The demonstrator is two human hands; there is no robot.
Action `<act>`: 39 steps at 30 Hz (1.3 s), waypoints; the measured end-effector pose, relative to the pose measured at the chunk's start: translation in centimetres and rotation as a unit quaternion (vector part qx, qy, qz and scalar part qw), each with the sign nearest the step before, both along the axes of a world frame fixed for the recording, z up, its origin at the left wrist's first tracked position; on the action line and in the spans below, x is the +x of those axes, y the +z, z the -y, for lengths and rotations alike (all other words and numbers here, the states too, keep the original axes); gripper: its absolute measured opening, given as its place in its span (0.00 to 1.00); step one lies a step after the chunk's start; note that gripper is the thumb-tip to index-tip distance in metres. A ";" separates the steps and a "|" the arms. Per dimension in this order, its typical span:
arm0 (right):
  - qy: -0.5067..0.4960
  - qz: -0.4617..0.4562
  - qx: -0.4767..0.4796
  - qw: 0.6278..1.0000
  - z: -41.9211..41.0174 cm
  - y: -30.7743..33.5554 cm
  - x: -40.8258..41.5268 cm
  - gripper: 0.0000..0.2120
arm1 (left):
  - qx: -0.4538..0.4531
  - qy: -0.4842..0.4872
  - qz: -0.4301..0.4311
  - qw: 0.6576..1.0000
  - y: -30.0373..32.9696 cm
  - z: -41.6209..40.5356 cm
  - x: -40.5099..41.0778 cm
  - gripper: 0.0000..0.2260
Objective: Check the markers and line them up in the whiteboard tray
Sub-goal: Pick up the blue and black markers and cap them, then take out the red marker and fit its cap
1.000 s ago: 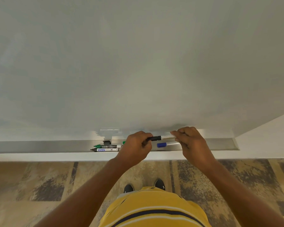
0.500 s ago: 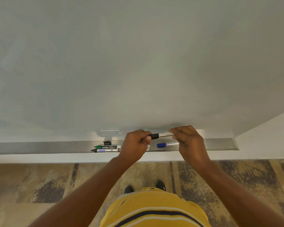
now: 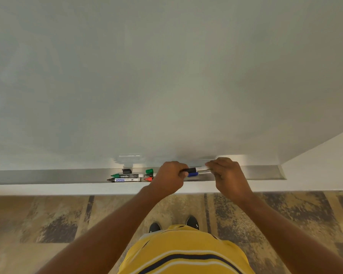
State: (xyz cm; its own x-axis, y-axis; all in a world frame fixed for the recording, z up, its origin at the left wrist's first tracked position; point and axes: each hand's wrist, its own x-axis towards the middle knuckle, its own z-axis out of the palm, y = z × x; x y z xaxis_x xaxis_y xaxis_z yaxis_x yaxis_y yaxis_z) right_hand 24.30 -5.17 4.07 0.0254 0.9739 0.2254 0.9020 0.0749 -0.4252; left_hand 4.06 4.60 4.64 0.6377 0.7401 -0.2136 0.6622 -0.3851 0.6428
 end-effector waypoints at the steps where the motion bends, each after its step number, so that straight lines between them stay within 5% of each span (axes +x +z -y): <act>1: 0.002 0.010 -0.020 1.000 0.1 -0.8 0.1 0.17 | 0.007 -0.003 -0.017 1.000 -0.8 0.3 0.3 0.09; 8: -0.043 0.026 -0.136 0.989 1.4 -5.7 -0.3 0.20 | 0.051 -0.030 -0.107 0.993 -5.2 1.8 1.5 0.09; 19: -0.061 0.010 -0.157 0.986 0.9 -7.2 0.1 0.21 | 0.112 -0.040 -0.140 0.983 -6.7 2.1 2.3 0.09; 39: -0.058 0.009 -0.132 0.990 -1.3 -7.0 -3.2 0.22 | 0.150 -0.043 -0.069 0.985 -7.6 3.5 -3.7 0.15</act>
State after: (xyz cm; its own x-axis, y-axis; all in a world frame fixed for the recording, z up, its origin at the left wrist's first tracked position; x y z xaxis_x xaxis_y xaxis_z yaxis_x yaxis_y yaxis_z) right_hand 21.06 -3.87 -2.95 0.1389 0.9897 -0.0343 0.9054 -0.1410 -0.4005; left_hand 0.39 1.08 -2.96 0.6813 0.7273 -0.0830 0.6917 -0.6025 0.3982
